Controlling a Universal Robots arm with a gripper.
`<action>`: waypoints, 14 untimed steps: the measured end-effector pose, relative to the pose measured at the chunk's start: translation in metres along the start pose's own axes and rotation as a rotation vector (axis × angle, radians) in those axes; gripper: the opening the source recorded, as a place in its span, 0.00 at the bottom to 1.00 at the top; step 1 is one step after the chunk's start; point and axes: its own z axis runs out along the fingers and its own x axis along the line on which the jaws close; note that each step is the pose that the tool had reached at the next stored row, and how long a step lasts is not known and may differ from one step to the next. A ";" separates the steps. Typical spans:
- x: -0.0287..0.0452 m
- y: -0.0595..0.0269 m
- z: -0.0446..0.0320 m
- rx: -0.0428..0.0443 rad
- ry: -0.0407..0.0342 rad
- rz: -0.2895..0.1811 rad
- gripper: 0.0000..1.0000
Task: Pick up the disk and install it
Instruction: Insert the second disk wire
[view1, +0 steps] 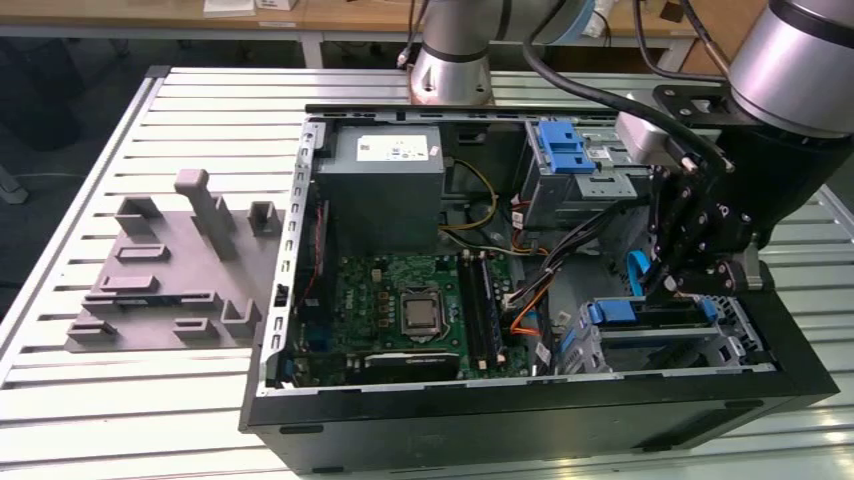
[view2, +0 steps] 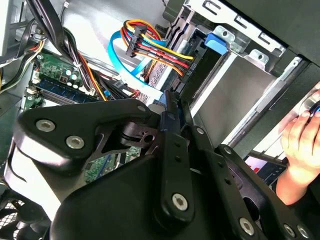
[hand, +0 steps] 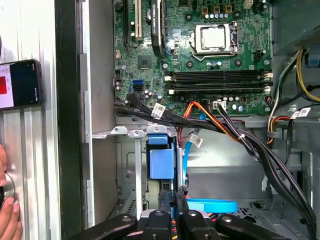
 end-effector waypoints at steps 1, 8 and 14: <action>-0.0001 -0.0003 0.0005 0.0000 -0.0002 0.000 0.16; -0.0002 -0.0032 0.0043 0.0000 0.0000 0.000 0.16; -0.0002 -0.0043 0.0059 0.0000 0.0000 0.000 0.16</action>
